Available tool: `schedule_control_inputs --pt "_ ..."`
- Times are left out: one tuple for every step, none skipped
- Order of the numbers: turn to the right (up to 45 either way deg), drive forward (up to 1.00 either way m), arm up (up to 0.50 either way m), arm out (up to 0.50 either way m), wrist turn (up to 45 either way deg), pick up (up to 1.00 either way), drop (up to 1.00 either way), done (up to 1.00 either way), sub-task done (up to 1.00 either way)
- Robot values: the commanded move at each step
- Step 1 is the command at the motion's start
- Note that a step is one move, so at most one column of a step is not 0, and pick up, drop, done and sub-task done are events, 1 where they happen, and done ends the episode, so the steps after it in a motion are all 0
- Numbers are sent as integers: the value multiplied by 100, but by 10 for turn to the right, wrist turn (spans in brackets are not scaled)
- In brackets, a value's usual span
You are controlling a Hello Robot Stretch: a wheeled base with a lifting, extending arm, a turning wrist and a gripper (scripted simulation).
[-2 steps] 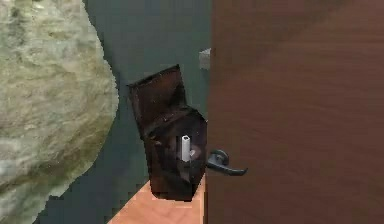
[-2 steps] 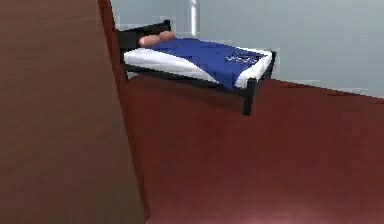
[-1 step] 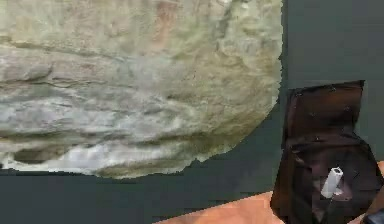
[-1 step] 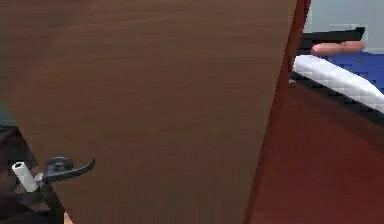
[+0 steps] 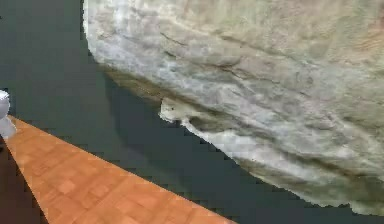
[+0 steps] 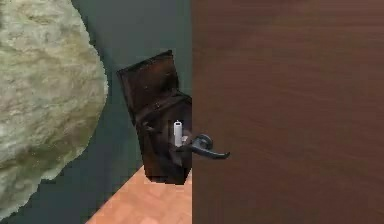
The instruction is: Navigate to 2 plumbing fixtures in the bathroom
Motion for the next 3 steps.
schedule_control_inputs --pt "-270 0 0 0 0 0 0 0 0" --pt "0 100 0 0 0 0 0 0 0" --pt "-90 0 0 0 0 0 0 0 0"
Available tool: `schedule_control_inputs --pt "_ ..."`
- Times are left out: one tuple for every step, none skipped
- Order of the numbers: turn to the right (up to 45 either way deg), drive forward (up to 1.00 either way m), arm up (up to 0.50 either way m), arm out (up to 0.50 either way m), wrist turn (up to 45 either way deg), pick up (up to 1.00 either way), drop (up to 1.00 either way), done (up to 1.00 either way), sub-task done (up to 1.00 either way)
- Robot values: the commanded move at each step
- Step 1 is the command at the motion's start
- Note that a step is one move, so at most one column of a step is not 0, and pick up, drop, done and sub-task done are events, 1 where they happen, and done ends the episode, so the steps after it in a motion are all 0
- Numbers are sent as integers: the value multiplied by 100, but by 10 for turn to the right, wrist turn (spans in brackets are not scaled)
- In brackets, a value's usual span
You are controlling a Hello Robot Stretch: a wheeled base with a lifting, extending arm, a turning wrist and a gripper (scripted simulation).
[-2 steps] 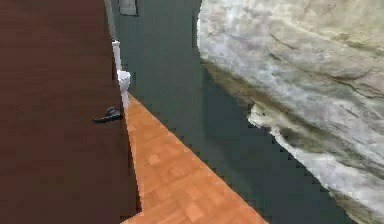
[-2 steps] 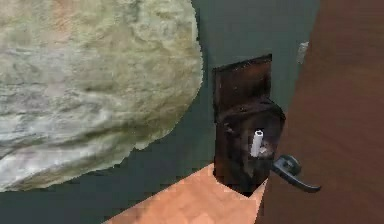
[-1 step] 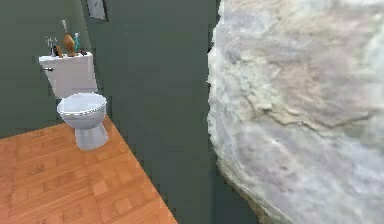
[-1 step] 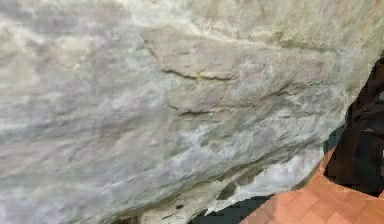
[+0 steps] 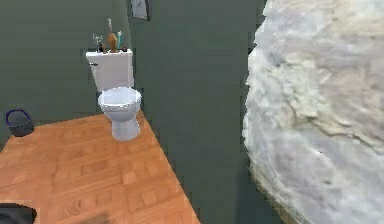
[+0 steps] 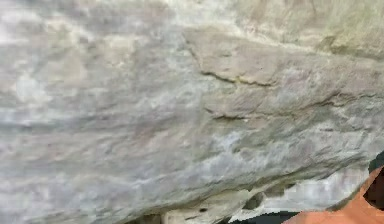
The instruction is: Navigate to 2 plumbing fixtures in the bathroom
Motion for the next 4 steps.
schedule_control_inputs --pt "0 5 0 0 0 0 0 0 0" --pt "-240 0 0 0 0 0 0 0 0" --pt "0 100 0 0 0 0 0 0 0" --pt "0 20 0 0 0 0 0 0 0"
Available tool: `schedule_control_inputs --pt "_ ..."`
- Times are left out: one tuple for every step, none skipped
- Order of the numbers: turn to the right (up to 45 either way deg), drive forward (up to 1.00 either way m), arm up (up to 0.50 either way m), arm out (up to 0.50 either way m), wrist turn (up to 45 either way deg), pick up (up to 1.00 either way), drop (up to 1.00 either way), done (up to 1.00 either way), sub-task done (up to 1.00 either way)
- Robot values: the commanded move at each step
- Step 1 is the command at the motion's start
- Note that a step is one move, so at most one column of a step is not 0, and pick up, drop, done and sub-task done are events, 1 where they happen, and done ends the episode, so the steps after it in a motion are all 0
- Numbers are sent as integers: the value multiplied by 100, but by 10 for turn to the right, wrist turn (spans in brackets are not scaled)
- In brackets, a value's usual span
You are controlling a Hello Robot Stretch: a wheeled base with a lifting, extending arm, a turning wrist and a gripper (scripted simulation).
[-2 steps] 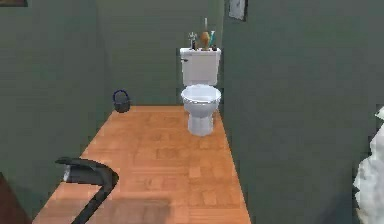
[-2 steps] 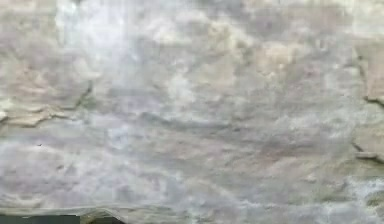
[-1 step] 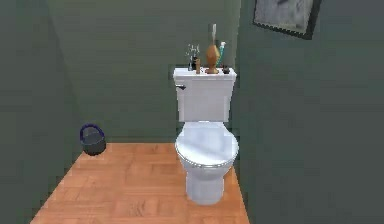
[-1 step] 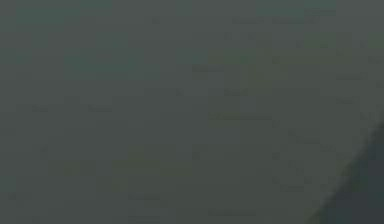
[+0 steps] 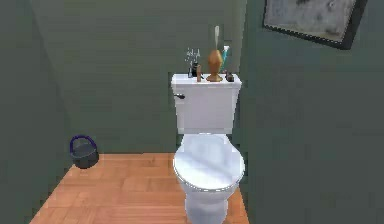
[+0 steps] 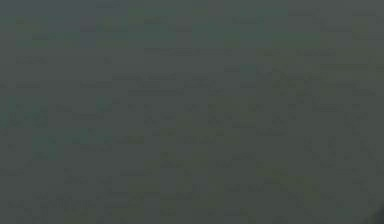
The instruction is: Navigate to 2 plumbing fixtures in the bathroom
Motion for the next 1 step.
schedule_control_inputs --pt "0 0 0 0 0 0 0 100 0"
